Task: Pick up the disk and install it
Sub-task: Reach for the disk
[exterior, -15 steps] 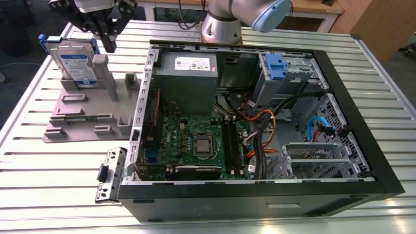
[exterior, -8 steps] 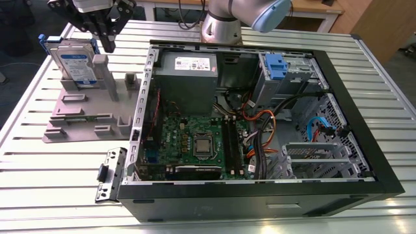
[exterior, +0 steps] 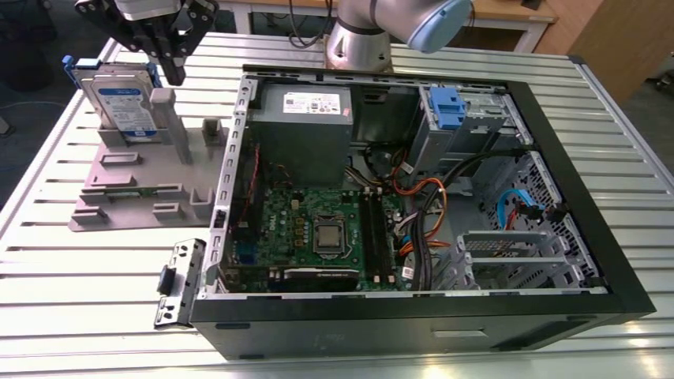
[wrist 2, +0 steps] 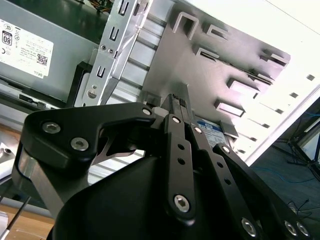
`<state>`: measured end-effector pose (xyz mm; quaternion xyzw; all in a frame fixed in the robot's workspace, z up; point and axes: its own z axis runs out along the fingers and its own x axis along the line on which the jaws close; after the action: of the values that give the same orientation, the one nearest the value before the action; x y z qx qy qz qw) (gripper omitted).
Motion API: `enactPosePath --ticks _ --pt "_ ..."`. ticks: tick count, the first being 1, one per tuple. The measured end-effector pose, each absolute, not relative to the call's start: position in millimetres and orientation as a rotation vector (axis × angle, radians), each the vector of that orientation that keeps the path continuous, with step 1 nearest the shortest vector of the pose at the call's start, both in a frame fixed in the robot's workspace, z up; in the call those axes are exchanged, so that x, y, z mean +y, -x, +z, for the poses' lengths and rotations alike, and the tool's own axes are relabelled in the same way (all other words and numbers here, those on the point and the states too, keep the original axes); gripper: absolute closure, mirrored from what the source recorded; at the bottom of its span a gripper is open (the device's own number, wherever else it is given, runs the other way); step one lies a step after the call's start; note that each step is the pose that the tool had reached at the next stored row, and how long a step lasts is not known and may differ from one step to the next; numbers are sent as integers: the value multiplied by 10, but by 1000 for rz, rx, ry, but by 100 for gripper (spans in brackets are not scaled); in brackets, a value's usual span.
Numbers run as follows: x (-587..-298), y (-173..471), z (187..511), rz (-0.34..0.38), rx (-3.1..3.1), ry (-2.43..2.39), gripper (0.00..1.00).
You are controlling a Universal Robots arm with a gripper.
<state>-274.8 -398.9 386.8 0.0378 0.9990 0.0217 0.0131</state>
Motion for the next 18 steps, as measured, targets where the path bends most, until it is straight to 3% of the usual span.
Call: enactPosePath --ticks 18 --pt "-3989 2801 3866 68 3112 -118 90"
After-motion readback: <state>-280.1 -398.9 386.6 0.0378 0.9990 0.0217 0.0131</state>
